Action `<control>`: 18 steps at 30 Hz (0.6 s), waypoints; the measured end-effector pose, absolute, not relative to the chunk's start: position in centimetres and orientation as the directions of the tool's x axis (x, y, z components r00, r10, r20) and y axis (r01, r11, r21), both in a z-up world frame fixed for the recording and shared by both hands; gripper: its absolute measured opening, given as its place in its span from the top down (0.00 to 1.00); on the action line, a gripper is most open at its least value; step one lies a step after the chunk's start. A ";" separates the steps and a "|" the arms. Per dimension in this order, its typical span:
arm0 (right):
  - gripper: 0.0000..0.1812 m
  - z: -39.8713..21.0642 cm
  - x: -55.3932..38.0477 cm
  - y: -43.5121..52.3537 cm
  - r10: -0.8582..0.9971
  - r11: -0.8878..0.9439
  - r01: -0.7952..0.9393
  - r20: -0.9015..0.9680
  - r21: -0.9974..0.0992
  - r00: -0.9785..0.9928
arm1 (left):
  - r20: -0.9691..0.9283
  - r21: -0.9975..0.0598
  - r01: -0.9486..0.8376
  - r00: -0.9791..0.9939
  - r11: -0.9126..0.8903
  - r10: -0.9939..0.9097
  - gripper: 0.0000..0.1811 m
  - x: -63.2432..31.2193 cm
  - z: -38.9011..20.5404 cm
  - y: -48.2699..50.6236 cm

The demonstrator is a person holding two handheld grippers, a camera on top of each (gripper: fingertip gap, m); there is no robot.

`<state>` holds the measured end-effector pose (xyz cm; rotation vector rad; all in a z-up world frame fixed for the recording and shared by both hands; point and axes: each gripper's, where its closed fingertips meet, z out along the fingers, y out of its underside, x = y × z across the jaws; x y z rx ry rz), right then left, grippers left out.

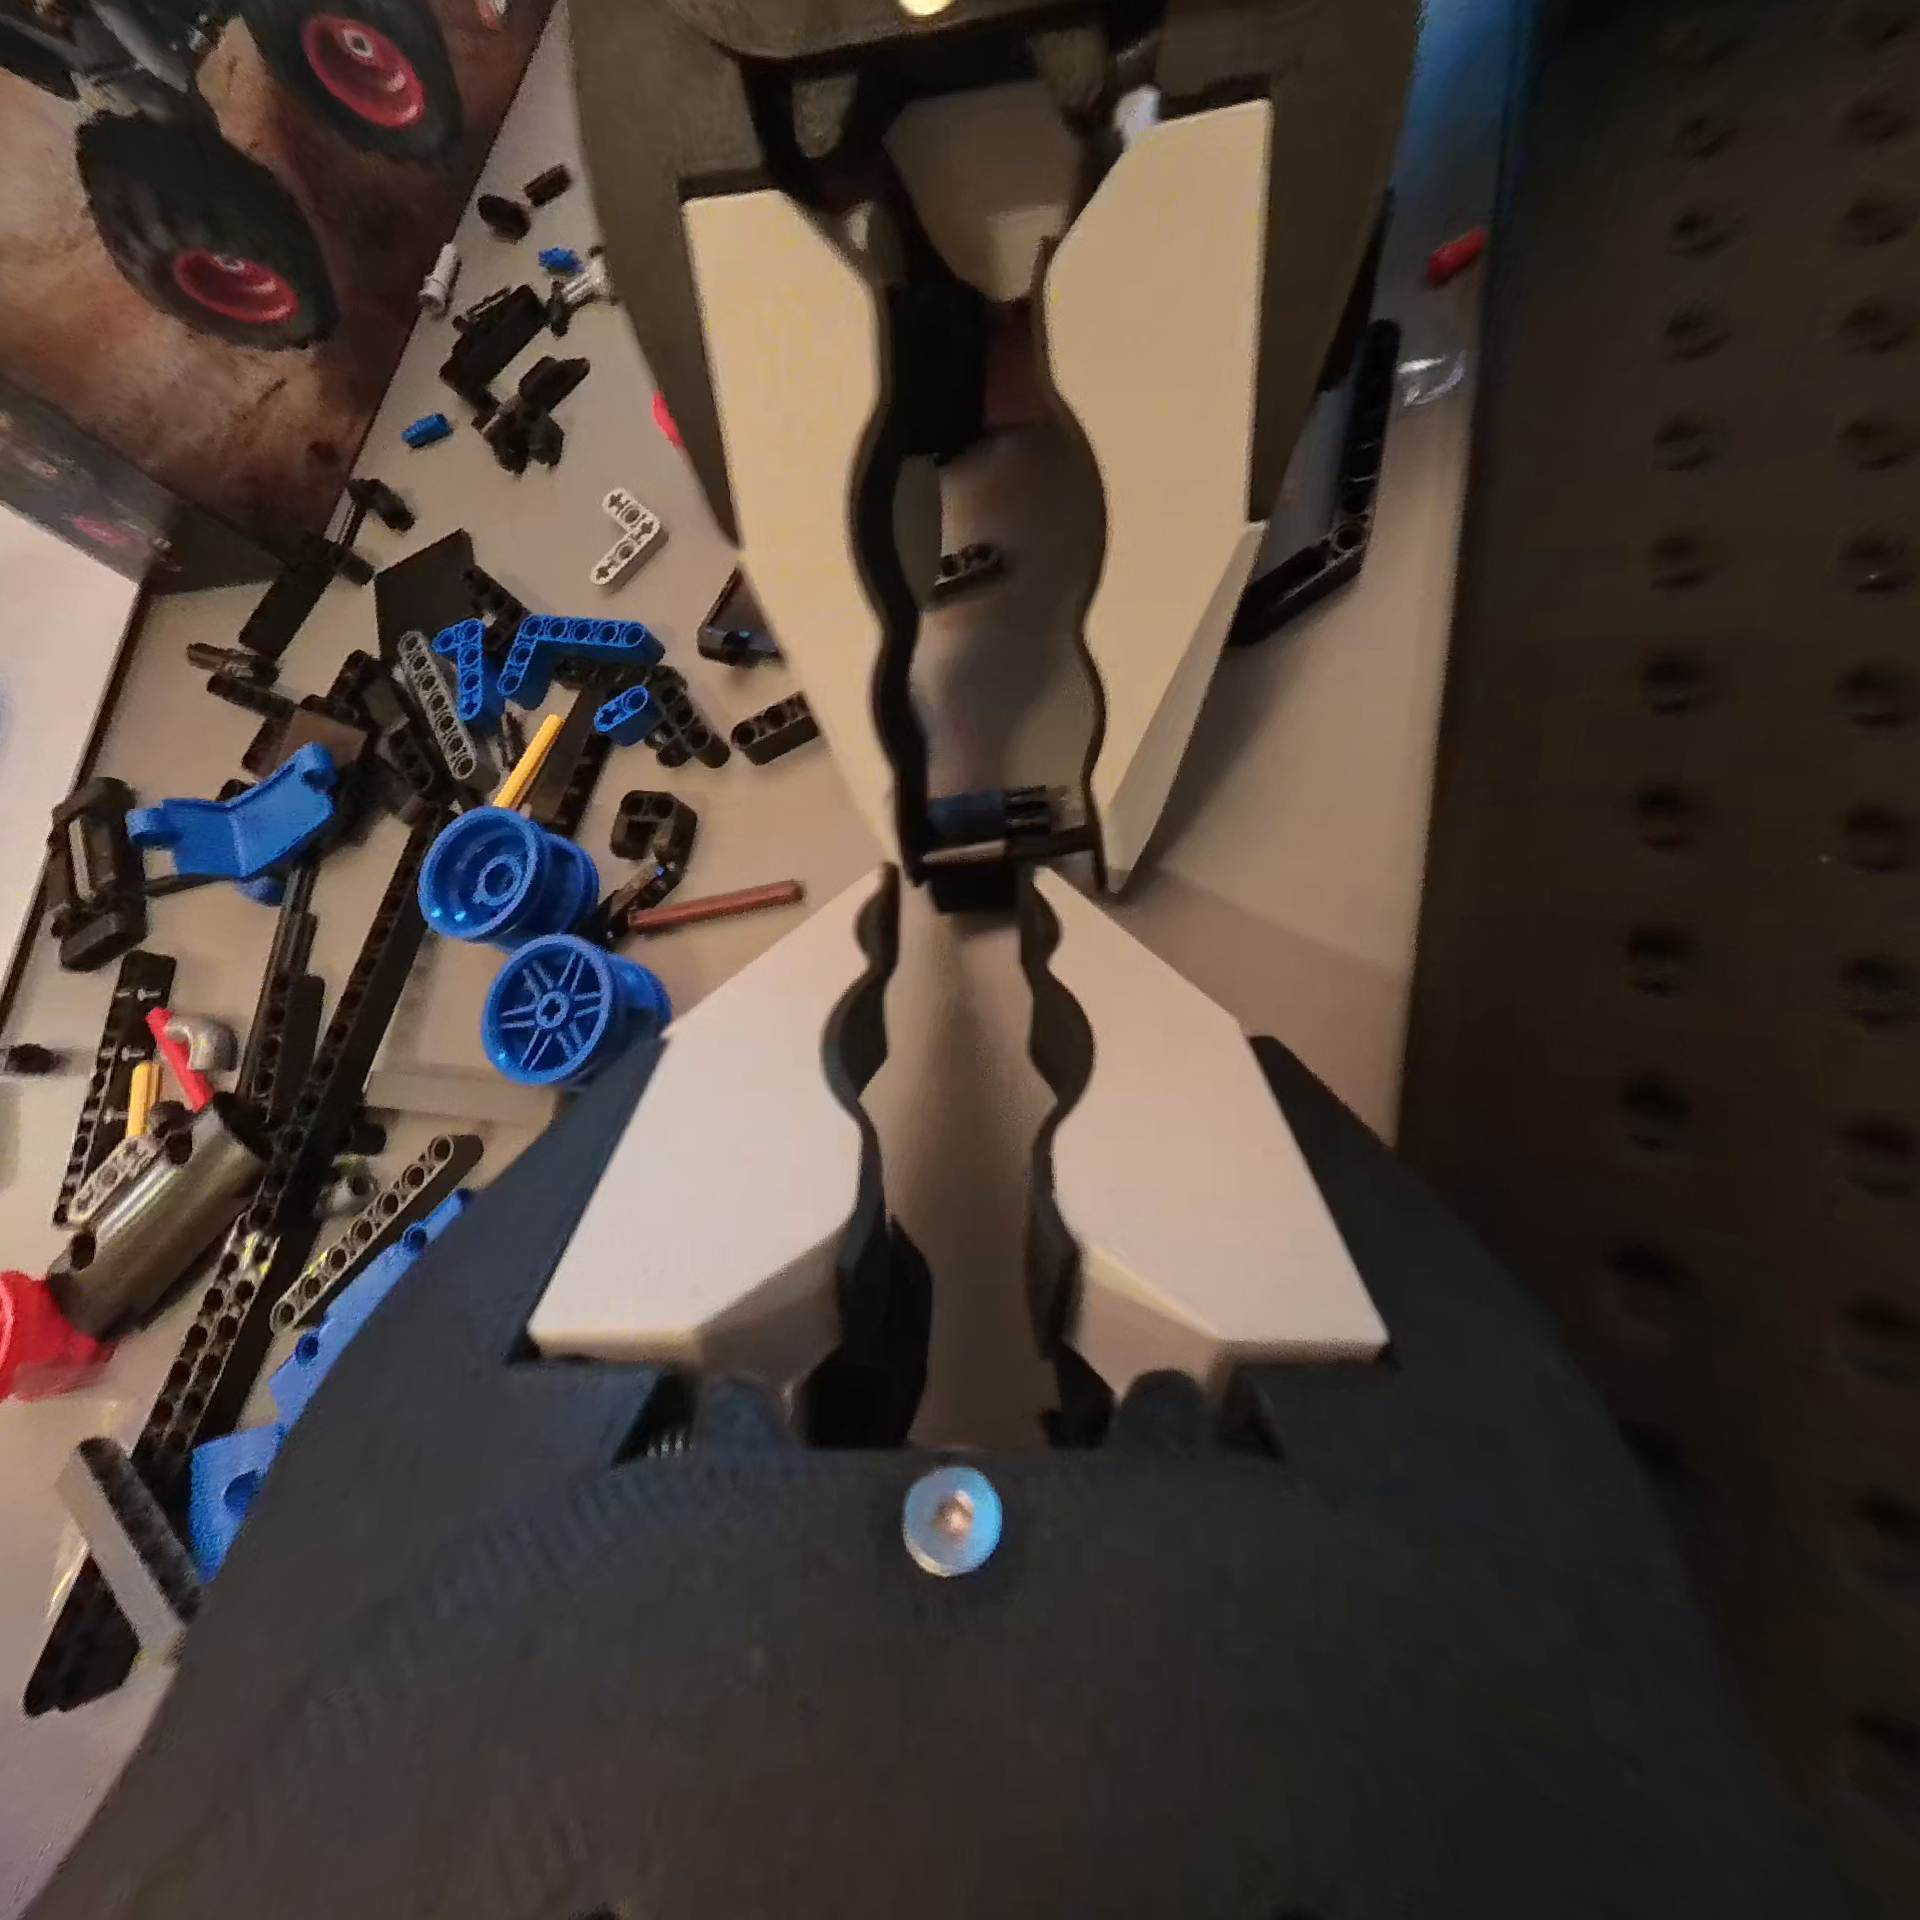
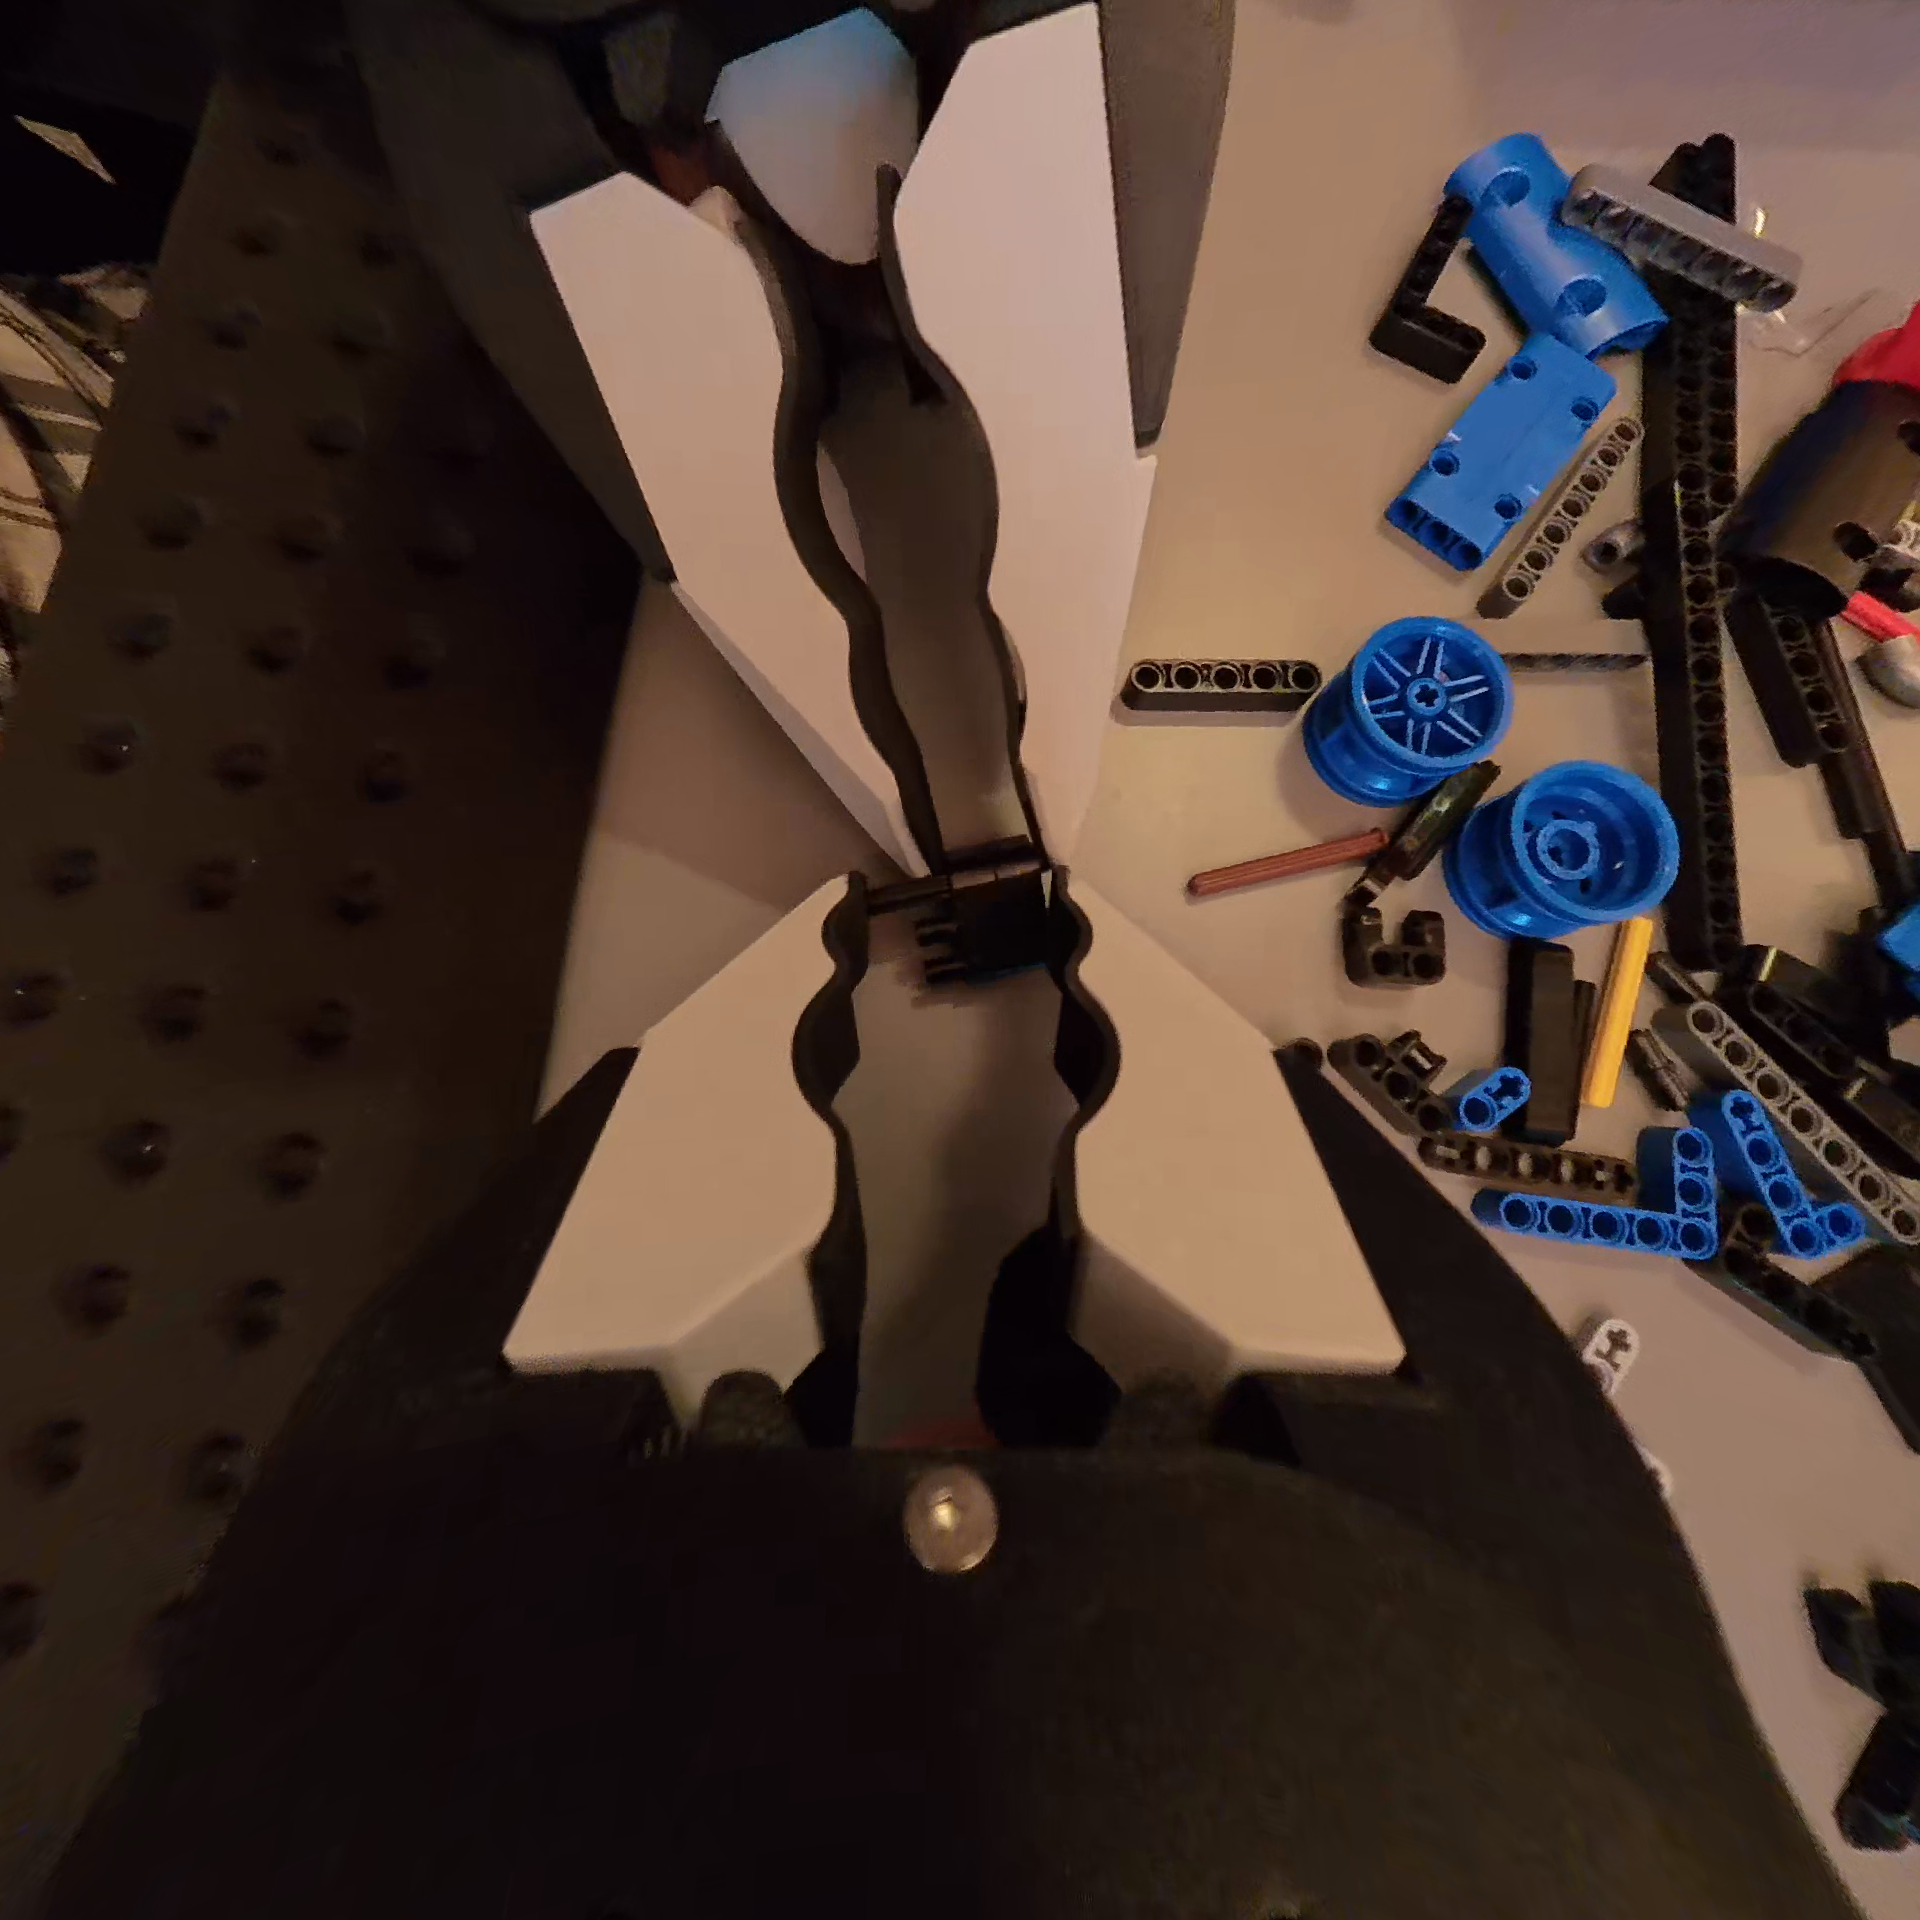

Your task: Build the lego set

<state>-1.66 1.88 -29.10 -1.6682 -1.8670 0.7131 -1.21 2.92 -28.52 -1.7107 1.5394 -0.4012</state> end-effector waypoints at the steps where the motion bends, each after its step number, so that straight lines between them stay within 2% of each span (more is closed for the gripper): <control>1: 0.82 -29.2 -1.5 1.9 0.994 0.103 0.721 0.047 -0.686 -0.098 | -0.259 -0.721 -0.692 0.229 0.031 -0.938 0.87 -1.5 -28.5 3.2; 3: 0.82 -29.1 -1.4 2.0 0.994 0.105 0.714 0.050 -0.692 -0.097 | -0.224 -0.748 -0.663 0.238 0.010 -0.945 0.89 -1.5 -28.1 3.1; 7: 0.82 -28.7 -1.6 2.1 0.994 0.101 0.697 0.050 -0.710 -0.093 | -0.248 -0.703 -0.710 0.204 0.031 -0.947 0.89 -1.2 -29.2 2.8; 10: 0.83 -28.3 -1.8 2.1 0.995 0.096 0.676 0.044 -0.730 -0.094 | -0.251 -0.703 -0.710 0.207 0.032 -0.946 0.93 -1.2 -29.2 2.9; 11: 0.83 -28.3 -1.9 1.9 0.995 0.086 0.672 0.024 -0.736 -0.101 | -0.263 -0.692 -0.721 0.202 0.039 -0.943 1.00 -1.3 -29.4 2.9; 13: 0.83 -28.5 -2.0 2.1 0.996 0.081 0.681 0.026 -0.728 -0.091 | -0.288 -0.678 -0.730 0.159 0.084 -0.944 1.00 -0.9 -29.5 2.3; 18: 0.83 -28.7 -1.8 2.8 0.996 0.094 0.687 0.066 -0.720 -0.067 | -0.272 -0.693 -0.718 0.185 0.059 -0.944 1.00 -0.9 -29.4 2.7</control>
